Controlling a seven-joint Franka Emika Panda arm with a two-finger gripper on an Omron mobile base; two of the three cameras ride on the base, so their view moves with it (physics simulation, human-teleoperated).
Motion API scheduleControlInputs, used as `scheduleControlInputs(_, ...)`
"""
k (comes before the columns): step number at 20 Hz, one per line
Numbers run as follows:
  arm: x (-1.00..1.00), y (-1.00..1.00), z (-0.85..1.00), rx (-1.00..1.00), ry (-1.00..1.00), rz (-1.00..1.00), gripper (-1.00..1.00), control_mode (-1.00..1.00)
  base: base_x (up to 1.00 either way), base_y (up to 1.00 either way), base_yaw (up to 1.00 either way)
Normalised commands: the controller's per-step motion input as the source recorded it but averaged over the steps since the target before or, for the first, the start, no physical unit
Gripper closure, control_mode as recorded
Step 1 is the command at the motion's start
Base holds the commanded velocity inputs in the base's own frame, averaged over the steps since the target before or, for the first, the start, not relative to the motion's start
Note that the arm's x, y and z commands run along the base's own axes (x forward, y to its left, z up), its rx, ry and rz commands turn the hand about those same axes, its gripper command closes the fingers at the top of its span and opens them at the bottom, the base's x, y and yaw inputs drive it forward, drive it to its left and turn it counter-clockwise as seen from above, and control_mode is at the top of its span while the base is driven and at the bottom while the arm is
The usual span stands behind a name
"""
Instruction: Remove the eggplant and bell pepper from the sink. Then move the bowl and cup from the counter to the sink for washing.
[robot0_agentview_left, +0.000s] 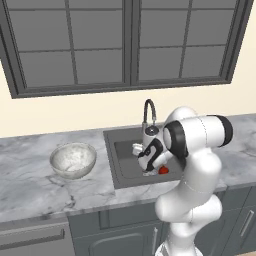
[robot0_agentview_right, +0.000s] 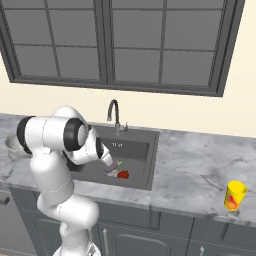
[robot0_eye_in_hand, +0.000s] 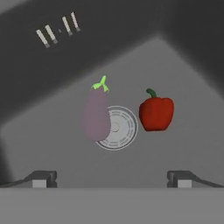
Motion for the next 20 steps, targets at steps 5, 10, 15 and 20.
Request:
scheduleControlInputs(5, 0.12, 0.00, -0.20, 0.00, 0.03, 0.00, -1.00, -1.00, 0.00, 0.00, 0.00)
scheduleControlInputs(10, 0.09, -0.01, -0.22, 0.00, 0.03, 0.00, -1.00, -1.00, 0.00, 0.00, 0.00)
scheduleControlInputs(15, 0.09, 0.00, -0.24, 0.00, 0.01, 0.00, -1.00, -1.00, 0.00, 0.00, 0.00)
scheduleControlInputs(20, 0.09, 0.00, -0.25, 0.00, 0.00, 0.00, -1.00, -1.00, 0.00, 0.00, 0.00)
